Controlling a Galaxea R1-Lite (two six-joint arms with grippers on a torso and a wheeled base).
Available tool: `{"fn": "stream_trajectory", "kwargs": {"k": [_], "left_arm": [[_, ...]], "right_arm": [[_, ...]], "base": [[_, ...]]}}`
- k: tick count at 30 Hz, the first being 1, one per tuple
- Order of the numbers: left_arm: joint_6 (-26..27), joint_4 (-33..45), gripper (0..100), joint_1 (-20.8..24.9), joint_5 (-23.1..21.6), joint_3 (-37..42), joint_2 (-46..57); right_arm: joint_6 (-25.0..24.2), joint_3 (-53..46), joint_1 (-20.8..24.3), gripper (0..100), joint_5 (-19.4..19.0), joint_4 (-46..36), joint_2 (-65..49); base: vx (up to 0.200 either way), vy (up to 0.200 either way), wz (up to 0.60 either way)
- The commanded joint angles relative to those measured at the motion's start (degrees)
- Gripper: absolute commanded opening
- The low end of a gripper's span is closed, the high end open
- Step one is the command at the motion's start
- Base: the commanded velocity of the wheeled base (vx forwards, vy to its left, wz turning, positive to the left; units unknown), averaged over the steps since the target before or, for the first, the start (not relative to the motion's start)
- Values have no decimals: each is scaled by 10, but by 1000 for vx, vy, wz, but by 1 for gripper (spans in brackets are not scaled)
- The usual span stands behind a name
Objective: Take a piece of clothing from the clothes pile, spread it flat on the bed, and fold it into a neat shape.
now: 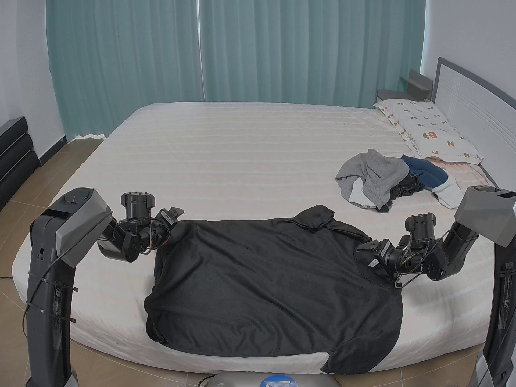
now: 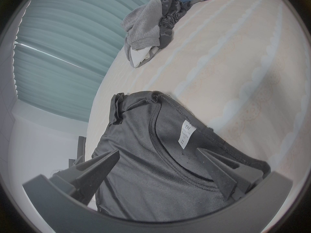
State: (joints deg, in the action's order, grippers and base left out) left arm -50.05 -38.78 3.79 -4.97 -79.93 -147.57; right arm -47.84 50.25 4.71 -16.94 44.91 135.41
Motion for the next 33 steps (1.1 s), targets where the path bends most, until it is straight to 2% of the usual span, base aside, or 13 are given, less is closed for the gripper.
{"fn": "stream_trajectory", "kwargs": {"k": [1, 15, 16, 22, 28, 29, 33], "left_arm": [[18, -2, 100, 3, 1, 0, -15], [22, 4, 100, 5, 0, -21, -31], [22, 12, 0, 5, 1, -26, -34], [20, 47, 0, 2, 15, -62, -46], [16, 42, 0, 2, 49, -71, -45], [13, 41, 0, 0, 71, -86, -47], [10, 47, 0, -21, 105, -135, -46]], "right_arm": [[0, 0, 0, 100, 0, 1, 0], [0, 0, 2, 100, 1, 1, 1], [0, 0, 2, 100, 1, 1, 1], [-1, 0, 2, 100, 1, 1, 1], [-1, 1, 2, 100, 0, 1, 1], [-1, 1, 2, 100, 0, 1, 1], [-1, 2, 2, 100, 0, 1, 1]], "base": [[0, 0, 0], [0, 0, 0], [0, 0, 0], [0, 0, 0], [0, 0, 0], [0, 0, 0], [0, 0, 0]]}}
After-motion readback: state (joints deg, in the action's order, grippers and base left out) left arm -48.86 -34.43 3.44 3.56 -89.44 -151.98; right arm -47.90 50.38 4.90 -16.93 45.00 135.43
